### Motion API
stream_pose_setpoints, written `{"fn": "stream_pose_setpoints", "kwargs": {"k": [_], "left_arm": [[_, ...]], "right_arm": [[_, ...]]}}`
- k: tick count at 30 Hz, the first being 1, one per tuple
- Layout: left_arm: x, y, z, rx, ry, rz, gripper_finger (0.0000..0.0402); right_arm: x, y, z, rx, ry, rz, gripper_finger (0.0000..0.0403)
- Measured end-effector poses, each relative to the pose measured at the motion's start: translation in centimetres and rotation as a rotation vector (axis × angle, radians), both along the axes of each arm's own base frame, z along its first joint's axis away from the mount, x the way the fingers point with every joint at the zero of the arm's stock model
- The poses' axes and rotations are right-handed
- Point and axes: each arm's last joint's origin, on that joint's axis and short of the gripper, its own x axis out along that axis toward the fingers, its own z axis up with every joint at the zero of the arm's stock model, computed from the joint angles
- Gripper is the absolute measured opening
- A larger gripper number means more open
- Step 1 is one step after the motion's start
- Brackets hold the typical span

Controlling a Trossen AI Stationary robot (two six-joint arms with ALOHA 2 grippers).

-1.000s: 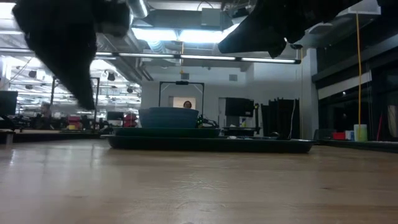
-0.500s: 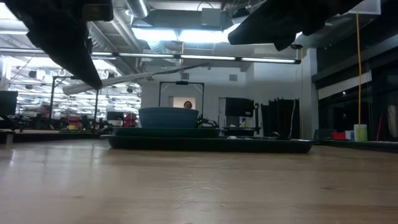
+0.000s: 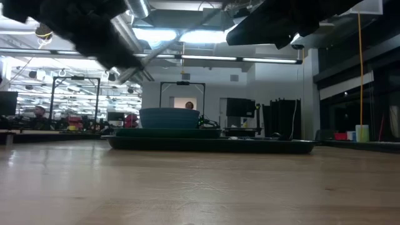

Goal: Set up tray
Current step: Put the knife on the napkin to the right of the fork

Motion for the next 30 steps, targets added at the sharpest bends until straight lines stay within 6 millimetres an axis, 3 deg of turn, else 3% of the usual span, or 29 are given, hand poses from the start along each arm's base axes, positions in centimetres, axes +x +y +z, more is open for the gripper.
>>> {"fn": "stream_pose_setpoints", "kwargs": {"k": [6, 12, 22, 30], "left_arm": [[0.6, 2.7, 0.1, 0.046, -0.208, -0.138, 0.0031], [0.0, 4.7, -0.6, 0.092, -0.355, -0.124, 0.0031], [-0.9, 4.7, -0.7, 0.131, -0.491, -0.221, 0.0031], [-1.0, 4.7, 0.2, 0.189, -0.579, -0.218, 0.0031]], "right_arm": [[0.8, -1.4, 0.2, -0.029, -0.018, -0.028, 0.0029], [1.5, -2.8, 0.5, -0.026, -0.045, -0.085, 0.0029], [3.0, -4.9, 2.4, -0.102, -0.205, -0.085, 0.0029], [4.1, -6.7, 4.1, -0.110, -0.359, 0.074, 0.0029]]}}
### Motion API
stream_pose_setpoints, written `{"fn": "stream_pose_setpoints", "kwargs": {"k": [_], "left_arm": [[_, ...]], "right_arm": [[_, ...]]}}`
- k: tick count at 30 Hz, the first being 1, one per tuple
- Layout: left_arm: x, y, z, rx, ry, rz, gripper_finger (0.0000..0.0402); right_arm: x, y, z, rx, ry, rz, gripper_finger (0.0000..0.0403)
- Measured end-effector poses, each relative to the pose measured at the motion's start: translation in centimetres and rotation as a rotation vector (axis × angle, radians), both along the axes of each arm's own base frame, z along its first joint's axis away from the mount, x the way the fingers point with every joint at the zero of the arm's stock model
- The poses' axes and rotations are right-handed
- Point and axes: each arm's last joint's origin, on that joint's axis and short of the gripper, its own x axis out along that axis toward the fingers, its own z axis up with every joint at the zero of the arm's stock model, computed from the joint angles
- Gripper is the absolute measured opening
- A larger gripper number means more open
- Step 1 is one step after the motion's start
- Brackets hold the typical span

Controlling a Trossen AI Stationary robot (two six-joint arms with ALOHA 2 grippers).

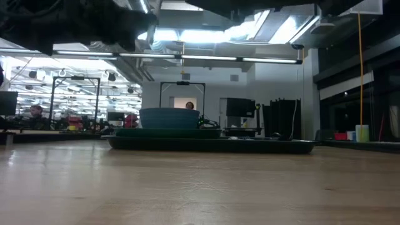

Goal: Set up tray
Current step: Put the knife on the napkin to the right of the fork

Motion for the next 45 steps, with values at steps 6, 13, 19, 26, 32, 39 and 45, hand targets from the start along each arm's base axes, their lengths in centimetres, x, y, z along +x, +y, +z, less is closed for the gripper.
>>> {"fn": "stream_pose_setpoints", "kwargs": {"k": [6, 13, 19, 26, 32, 39, 45], "left_arm": [[-0.1, 0.0, 0.9, 0.051, -0.098, 0.003, 0.0031], [-0.1, 0.3, 1.0, 0.012, -0.110, 0.009, 0.0031], [-0.1, 0.3, 1.1, 0.006, -0.112, 0.008, 0.0031], [-0.1, 0.3, 1.1, 0.005, -0.111, 0.008, 0.0031], [-0.1, 0.3, 1.0, 0.013, -0.110, 0.009, 0.0031], [0.0, 0.3, 1.1, 0.023, -0.104, 0.011, 0.0031], [1.4, 0.2, 2.4, 0.066, -0.045, 0.027, 0.0031]], "right_arm": [[0.2, -1.0, 1.4, -0.038, -0.134, -0.029, 0.0029], [0.1, -1.3, 2.5, -0.069, -0.241, -0.027, 0.0029], [0.1, -1.2, 2.5, -0.078, -0.246, 0.040, 0.0030], [0.5, -1.4, 2.9, -0.073, -0.252, 0.084, 0.0063], [0.9, -2.4, 3.5, -0.053, -0.258, 0.054, 0.0114], [1.2, -3.4, 3.4, 0.018, -0.260, 0.075, 0.0146], [1.3, -3.7, 3.3, 0.017, -0.256, 0.072, 0.0149]]}}
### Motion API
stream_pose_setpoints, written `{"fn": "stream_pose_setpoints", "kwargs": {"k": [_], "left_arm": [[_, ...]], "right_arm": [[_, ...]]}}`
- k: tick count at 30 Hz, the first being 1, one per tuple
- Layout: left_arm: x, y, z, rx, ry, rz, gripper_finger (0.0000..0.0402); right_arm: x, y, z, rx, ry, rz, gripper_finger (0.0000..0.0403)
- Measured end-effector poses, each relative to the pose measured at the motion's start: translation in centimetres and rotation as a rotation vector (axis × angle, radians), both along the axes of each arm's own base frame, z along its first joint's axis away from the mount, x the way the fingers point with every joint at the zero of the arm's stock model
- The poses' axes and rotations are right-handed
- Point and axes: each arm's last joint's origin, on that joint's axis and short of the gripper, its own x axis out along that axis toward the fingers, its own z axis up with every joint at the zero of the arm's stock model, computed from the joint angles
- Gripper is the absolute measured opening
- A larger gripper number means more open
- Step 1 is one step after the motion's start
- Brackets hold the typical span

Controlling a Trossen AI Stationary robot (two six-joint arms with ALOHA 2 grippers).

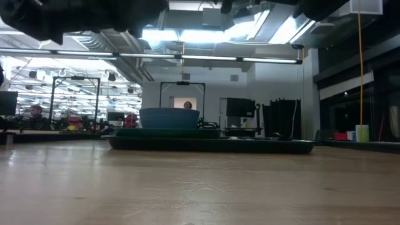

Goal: Set up tray
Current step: Put the knife on the napkin to the right of the fork

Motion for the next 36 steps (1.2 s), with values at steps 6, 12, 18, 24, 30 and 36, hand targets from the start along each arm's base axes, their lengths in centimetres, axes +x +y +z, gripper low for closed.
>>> {"fn": "stream_pose_setpoints", "kwargs": {"k": [6, 12, 18, 24, 30, 36], "left_arm": [[0.4, 0.0, 0.9, -0.001, -0.040, 0.009, 0.0031], [1.5, -0.1, -0.7, -0.010, 0.016, 0.021, 0.0031], [2.9, -0.2, -0.7, 0.016, 0.010, 0.034, 0.0031], [3.4, -0.3, 0.1, 0.035, -0.020, 0.013, 0.0031], [3.4, -0.3, 0.1, 0.037, -0.013, 0.010, 0.0031], [3.4, -0.3, 0.1, 0.038, -0.014, 0.014, 0.0031]], "right_arm": [[0.0, 0.0, 0.0, -0.002, -0.001, -0.001, 0.0149], [0.0, 0.0, 0.0, -0.004, 0.000, 0.003, 0.0149], [0.0, 0.1, -0.1, -0.010, 0.005, 0.027, 0.0149], [0.0, 0.1, -0.2, -0.014, 0.024, 0.027, 0.0149], [0.1, 0.1, -0.3, -0.049, 0.028, 0.020, 0.0149], [0.0, 0.4, -0.3, -0.073, 0.024, 0.068, 0.0149]]}}
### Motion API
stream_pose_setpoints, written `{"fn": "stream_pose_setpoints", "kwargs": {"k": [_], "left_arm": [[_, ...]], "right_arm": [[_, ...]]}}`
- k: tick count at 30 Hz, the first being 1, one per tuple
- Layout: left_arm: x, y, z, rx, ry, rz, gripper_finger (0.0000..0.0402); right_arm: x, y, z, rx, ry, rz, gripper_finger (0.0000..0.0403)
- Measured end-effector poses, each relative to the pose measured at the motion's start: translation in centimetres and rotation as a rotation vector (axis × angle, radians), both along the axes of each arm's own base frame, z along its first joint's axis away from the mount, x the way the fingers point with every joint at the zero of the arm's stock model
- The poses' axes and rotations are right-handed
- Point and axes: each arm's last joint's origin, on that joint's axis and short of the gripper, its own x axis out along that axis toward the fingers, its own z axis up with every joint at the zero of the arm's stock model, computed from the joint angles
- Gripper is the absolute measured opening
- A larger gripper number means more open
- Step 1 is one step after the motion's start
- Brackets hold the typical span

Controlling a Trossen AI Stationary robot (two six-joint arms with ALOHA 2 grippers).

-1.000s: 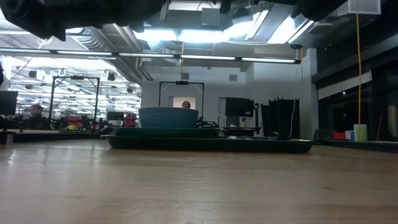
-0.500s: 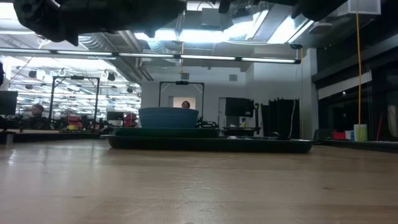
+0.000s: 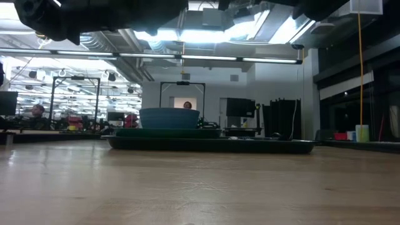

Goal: Set up tray
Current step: Put the knife on the napkin to the right of the fork

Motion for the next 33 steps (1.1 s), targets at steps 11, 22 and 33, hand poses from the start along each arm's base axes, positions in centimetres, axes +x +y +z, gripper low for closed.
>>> {"fn": "stream_pose_setpoints", "kwargs": {"k": [11, 22, 33], "left_arm": [[-0.4, -0.5, 0.6, 0.027, -0.023, -0.020, 0.0031], [-0.8, -0.9, 1.2, 0.054, -0.044, -0.026, 0.0031], [-0.9, -0.7, 1.1, 0.067, -0.020, 0.019, 0.0031]], "right_arm": [[-0.2, 0.1, 0.5, -0.023, -0.036, 0.000, 0.0150], [-0.3, 0.1, 0.8, -0.041, -0.072, -0.006, 0.0149], [-0.3, 0.1, 1.0, -0.039, -0.085, 0.002, 0.0149]]}}
